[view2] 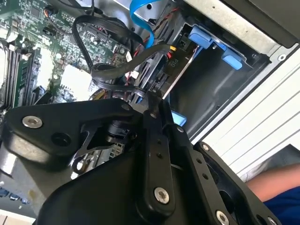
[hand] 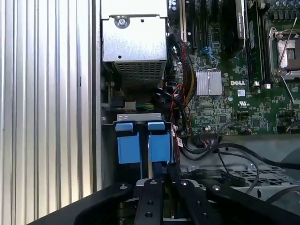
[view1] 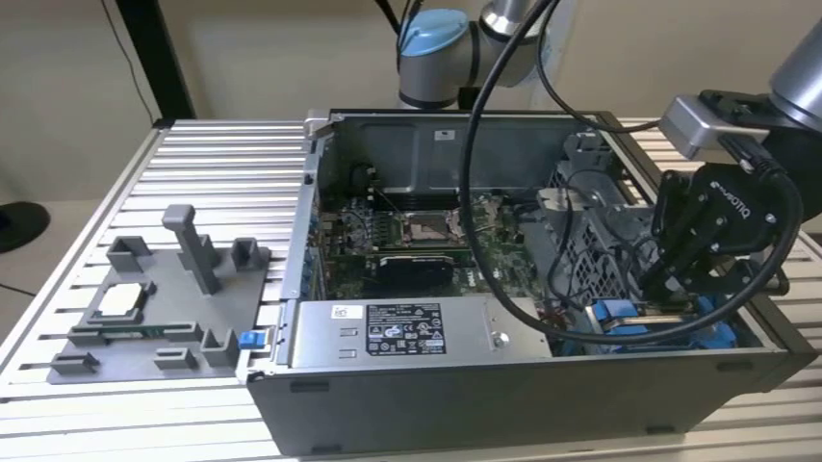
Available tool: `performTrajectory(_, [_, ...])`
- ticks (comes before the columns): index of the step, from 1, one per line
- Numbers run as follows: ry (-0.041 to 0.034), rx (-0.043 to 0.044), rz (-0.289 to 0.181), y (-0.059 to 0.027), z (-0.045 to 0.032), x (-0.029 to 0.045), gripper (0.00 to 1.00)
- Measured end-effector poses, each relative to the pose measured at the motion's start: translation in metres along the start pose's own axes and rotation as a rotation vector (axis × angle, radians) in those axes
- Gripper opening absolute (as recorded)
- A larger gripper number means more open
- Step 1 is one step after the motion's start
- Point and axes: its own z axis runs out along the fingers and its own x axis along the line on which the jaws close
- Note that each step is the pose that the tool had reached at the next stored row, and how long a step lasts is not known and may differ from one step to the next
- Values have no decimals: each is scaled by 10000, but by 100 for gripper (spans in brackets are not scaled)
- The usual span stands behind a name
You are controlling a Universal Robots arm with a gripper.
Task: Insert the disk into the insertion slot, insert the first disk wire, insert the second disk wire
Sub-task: 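Insert the second disk wire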
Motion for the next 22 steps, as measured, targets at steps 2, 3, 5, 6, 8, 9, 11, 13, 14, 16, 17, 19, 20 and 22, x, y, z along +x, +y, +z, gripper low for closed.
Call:
performTrajectory(2, [-6, 137, -6, 7, 0, 0, 0])
performTrajectory(3, [-13, 249, -10, 12, 1, 1, 0])
performTrajectory(5, [-27, 473, -17, 26, 3, 2, 0])
performTrajectory(6, [-33, 574, -20, 36, 5, 2, 0])
performTrajectory(8, [-44, 764, -26, 57, 8, 4, 0])
performTrajectory(9, [-50, 844, -28, 67, 10, 4, 0])
performTrajectory(11, [-58, 972, -31, 84, 12, 6, 0])
performTrajectory(13, [-63, 1033, -33, 93, 16, 7, 0])
performTrajectory(14, [-63, 1061, -35, 98, 17, 7, 0])
performTrajectory(16, [-63, 1087, -35, 101, 17, 7, 0])
performTrajectory(17, [-62, 1088, -36, 101, 18, 7, 0])
performTrajectory(19, [-62, 1088, -36, 101, 21, 6, 0])
performTrajectory(20, [-62, 1088, -31, 101, 22, 7, 0])
performTrajectory(22, [-65, 1088, -21, 97, 24, 7, 0])
